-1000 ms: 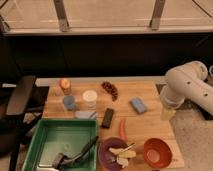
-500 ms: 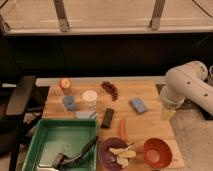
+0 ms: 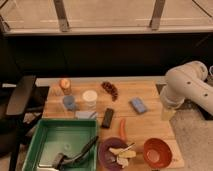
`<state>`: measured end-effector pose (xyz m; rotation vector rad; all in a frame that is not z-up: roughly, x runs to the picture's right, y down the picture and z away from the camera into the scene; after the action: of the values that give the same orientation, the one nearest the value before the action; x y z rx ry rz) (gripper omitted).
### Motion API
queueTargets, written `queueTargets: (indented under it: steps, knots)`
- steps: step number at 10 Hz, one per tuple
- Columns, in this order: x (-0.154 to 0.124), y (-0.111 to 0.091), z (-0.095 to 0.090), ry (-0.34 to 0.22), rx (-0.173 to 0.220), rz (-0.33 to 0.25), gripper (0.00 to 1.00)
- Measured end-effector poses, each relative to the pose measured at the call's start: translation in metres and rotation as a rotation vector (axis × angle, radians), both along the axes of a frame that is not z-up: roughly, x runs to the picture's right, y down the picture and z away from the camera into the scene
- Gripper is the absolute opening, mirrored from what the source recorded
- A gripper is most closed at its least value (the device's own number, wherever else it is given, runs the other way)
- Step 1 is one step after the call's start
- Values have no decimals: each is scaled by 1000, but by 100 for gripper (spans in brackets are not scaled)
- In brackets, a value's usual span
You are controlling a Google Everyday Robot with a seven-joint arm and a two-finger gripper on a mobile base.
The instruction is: Place grapes in plastic cup
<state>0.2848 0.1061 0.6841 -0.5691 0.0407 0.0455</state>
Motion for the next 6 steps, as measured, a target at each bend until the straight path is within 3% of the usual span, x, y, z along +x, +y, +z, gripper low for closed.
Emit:
queueTargets:
  steps: [5, 6]
  knots:
    - [0, -2, 0, -6, -1, -1, 65]
    - [-2, -5, 1, -31, -21, 3, 65]
